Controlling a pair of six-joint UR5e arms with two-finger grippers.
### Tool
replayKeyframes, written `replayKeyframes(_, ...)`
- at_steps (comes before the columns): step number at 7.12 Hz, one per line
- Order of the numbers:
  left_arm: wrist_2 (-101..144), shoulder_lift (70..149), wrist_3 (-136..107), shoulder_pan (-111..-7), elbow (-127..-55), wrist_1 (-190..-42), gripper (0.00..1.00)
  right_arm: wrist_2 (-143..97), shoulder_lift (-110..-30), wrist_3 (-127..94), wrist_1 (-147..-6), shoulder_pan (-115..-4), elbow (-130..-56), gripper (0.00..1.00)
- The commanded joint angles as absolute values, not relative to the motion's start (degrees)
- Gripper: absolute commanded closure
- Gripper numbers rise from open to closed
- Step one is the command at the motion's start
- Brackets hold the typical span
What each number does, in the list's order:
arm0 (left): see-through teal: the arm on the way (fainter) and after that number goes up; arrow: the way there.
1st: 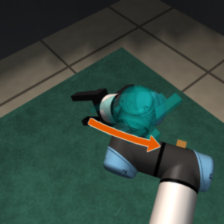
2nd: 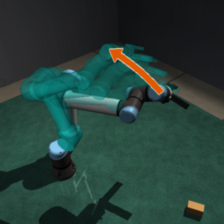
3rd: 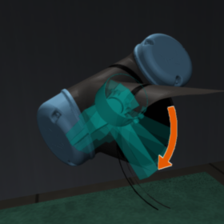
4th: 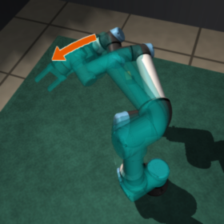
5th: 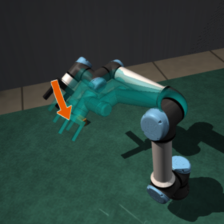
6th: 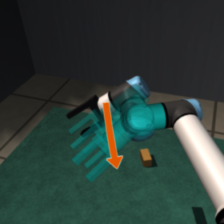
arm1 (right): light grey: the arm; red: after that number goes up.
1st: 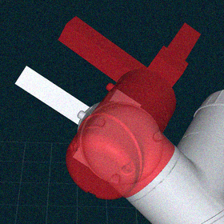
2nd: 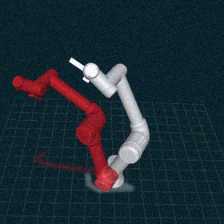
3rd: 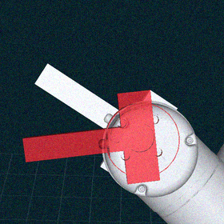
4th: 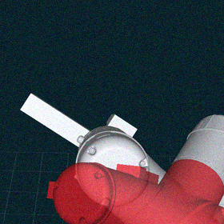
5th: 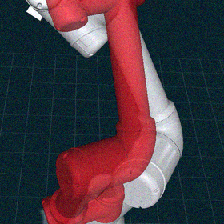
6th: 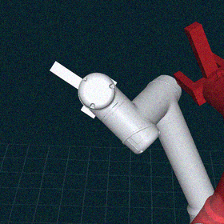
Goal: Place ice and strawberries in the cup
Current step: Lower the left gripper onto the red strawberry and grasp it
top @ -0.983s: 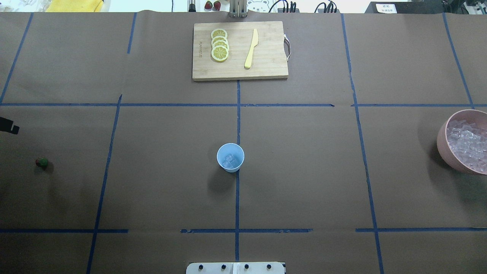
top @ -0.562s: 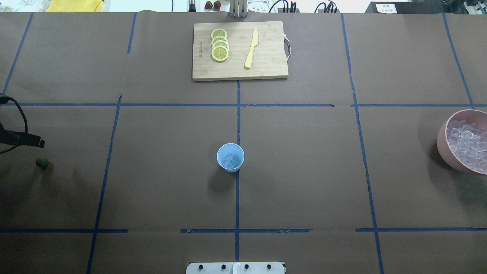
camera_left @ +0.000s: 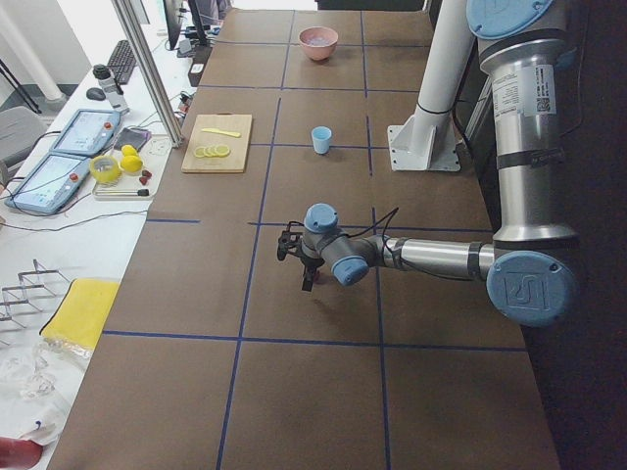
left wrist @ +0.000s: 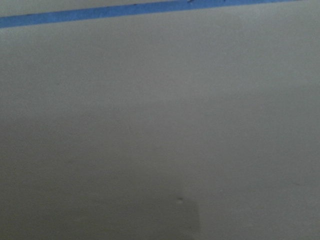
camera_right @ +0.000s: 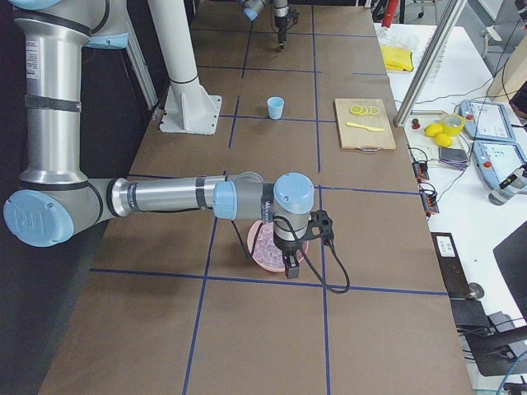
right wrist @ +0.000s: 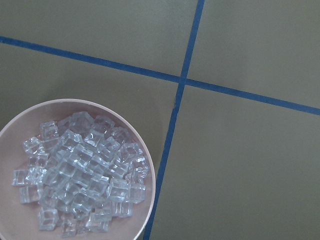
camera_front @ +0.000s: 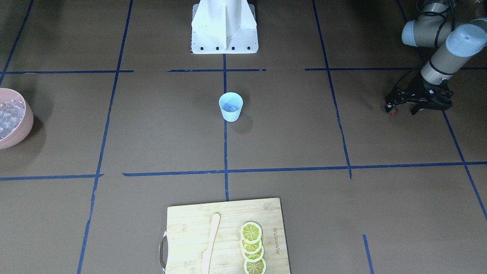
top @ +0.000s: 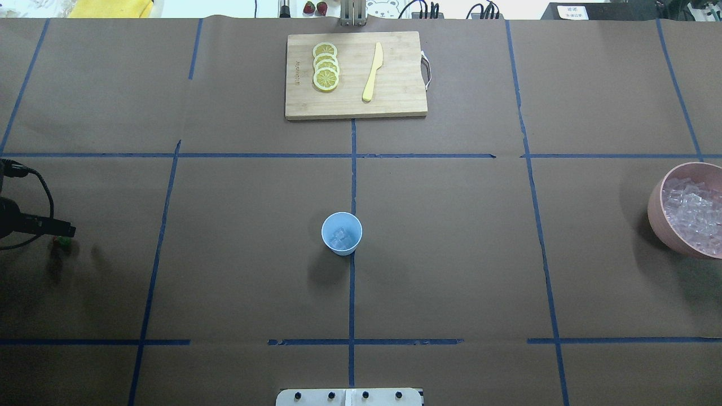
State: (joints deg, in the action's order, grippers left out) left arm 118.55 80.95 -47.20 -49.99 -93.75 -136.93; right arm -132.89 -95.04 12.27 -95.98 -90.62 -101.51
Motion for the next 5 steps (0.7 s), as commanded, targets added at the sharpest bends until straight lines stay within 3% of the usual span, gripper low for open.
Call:
replayKeyframes(1, 118.56, 80.95, -47.55, -49.4, -92.46, -138.6, 0.01, -132.89, -95.1, 12.3, -95.98, -90.62, -101.51, 0.01)
replayKeyframes(2, 118.74, 80.95, -47.55, -49.39, -92.46, -138.52, 0.1, -132.89, -95.1, 12.3, -95.98, -90.62, -101.51, 0.01)
replayKeyframes(5, 118.83, 80.95, -47.55, -48.43, -92.9, -138.43, 0.1, -132.89, -95.62, 12.3, -95.98, -90.62, -101.69, 0.01)
